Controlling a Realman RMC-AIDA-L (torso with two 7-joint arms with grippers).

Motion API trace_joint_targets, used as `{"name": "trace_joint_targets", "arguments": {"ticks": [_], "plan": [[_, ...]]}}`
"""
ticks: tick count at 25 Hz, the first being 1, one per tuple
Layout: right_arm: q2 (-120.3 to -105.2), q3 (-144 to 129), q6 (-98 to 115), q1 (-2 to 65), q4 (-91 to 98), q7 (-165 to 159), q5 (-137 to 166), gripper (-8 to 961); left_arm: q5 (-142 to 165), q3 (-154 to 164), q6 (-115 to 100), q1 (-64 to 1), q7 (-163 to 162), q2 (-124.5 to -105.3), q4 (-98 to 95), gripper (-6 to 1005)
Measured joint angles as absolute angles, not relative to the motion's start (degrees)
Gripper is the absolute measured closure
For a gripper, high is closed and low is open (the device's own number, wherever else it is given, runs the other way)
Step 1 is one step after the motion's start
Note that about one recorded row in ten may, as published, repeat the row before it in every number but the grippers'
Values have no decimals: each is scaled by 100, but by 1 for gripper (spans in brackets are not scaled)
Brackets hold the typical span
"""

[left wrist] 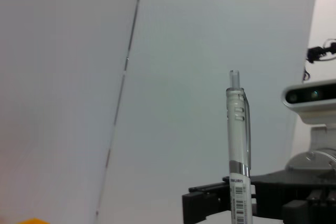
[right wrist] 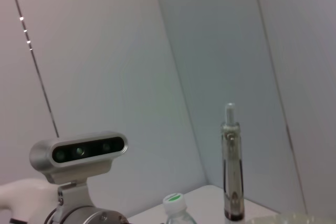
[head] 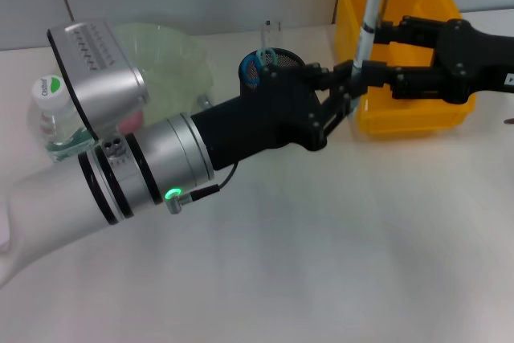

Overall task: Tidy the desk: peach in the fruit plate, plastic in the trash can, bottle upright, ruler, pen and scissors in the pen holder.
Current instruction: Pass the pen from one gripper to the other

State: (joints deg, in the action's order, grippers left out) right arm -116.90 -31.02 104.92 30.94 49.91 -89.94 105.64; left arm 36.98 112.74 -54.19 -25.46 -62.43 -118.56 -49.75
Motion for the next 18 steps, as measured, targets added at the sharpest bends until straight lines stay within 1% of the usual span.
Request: {"name": "trace_joint_targets", "arguments": {"ticks": [9, 18], "plan": [[-11689, -3136, 10630, 3101, 4988, -8924, 10564, 124, 3818, 11289, -5457, -2540, -6303, -11856, -4950, 864], [-11688, -3138, 10641, 3105, 4976, -8863, 10564, 179, 3824, 11284, -5578, -2511, -6325, -11847, -4973, 863]]}}
